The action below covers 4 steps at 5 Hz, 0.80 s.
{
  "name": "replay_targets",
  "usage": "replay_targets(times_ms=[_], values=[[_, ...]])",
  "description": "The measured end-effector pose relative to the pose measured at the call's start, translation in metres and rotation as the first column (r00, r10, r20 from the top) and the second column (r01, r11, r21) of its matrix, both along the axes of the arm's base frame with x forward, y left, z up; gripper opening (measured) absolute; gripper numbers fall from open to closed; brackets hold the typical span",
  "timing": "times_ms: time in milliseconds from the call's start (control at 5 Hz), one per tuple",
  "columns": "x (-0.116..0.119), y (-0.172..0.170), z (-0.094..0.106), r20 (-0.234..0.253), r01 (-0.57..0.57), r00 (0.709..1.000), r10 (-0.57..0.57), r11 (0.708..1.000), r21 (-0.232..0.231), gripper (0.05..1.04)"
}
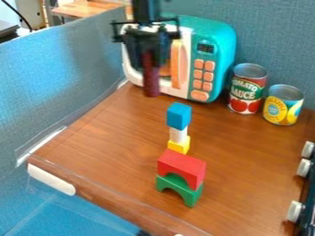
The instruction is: Put the brown cylinder on left side of the table
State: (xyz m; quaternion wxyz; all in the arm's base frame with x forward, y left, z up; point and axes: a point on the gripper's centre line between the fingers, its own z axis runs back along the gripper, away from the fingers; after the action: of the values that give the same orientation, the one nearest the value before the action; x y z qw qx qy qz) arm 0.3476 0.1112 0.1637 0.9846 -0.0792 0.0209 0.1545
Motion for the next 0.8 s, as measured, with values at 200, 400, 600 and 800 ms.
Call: replay_targets(times_ms=[200,400,600,800], values=[[-0.004,0.011,-0.002,-0.008,-0.016,1.0,0.017,1.0,0.021,0.515],[-0.017,0.022,-0.042,-0.058,-0.005,0.998,0.011,0.994,0.105,0.515],[-0.026,0.023,-0.069,-0.082,0.064,0.995,-0.052,0.985,0.158,0.515],[-0.038,0.021,-0.094,-0.141,0.095,0.987,-0.075,0.986,0.14,0.515]])
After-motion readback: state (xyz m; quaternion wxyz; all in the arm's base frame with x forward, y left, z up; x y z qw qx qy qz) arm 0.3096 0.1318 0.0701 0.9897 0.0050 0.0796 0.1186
